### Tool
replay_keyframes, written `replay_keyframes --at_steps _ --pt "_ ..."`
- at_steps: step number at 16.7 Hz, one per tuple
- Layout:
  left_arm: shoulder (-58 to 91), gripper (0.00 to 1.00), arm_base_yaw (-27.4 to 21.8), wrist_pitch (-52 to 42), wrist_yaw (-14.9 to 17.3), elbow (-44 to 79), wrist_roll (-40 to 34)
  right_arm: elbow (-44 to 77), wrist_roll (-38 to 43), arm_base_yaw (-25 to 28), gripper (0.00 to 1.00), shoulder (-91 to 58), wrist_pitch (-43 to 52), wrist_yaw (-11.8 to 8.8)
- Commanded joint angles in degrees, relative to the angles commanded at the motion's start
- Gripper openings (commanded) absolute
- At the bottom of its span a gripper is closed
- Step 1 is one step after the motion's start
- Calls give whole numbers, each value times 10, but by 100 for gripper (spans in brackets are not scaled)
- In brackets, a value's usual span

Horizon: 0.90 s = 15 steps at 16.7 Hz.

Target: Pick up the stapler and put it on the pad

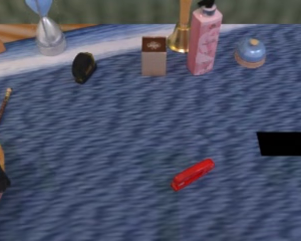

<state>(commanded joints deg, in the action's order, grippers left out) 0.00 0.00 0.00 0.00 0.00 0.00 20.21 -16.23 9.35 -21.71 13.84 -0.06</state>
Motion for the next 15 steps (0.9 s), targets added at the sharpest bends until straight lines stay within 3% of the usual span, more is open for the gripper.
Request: replay_keyframes --at_steps 9,15 --pt "0 100 0 0 0 0 0 414 -339 192 100 -558 305 0" --pt "0 100 0 0 0 0 0 647 -527 299 100 -841 468 -1"
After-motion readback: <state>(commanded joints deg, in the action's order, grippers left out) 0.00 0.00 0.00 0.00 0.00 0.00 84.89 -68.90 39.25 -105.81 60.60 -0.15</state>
